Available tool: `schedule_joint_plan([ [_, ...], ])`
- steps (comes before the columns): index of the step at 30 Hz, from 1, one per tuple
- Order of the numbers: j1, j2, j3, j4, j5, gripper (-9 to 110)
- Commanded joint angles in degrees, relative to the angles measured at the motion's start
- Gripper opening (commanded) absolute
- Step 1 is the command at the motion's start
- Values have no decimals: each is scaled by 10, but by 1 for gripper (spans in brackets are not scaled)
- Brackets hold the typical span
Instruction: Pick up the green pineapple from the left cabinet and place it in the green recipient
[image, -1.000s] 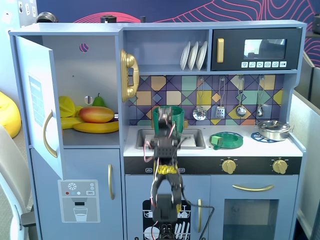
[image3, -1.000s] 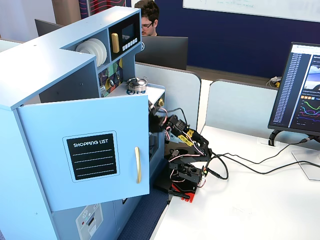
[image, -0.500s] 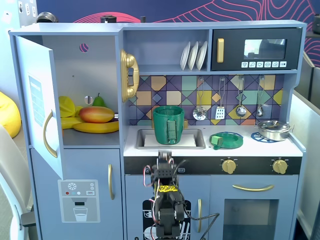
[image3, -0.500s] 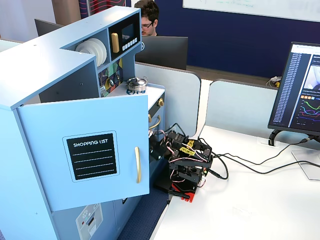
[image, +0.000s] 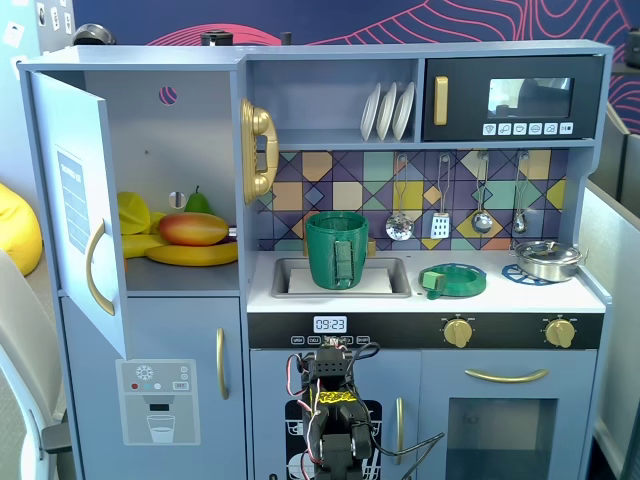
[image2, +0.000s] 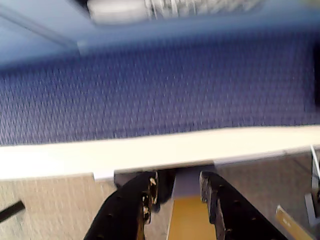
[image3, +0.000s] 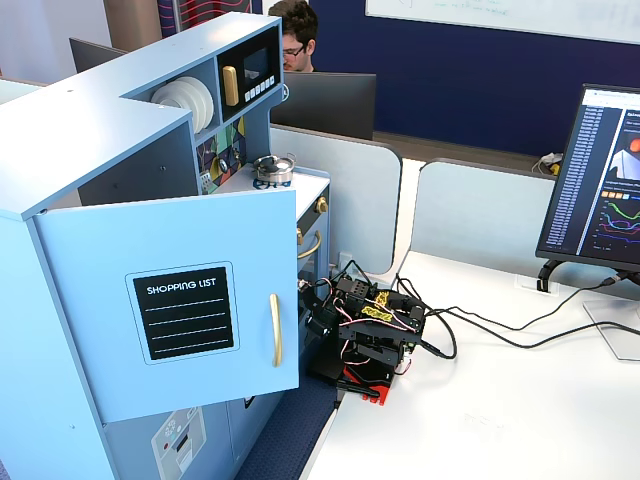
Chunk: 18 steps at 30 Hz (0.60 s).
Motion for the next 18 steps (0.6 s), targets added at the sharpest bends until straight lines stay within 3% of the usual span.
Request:
schedule_joint_plan([
  [1, -8, -3, -3, 99, 26, 0],
  [9, 13, -3, -3, 116, 59, 1],
  [18, 13, -3, -3, 128, -39, 2],
])
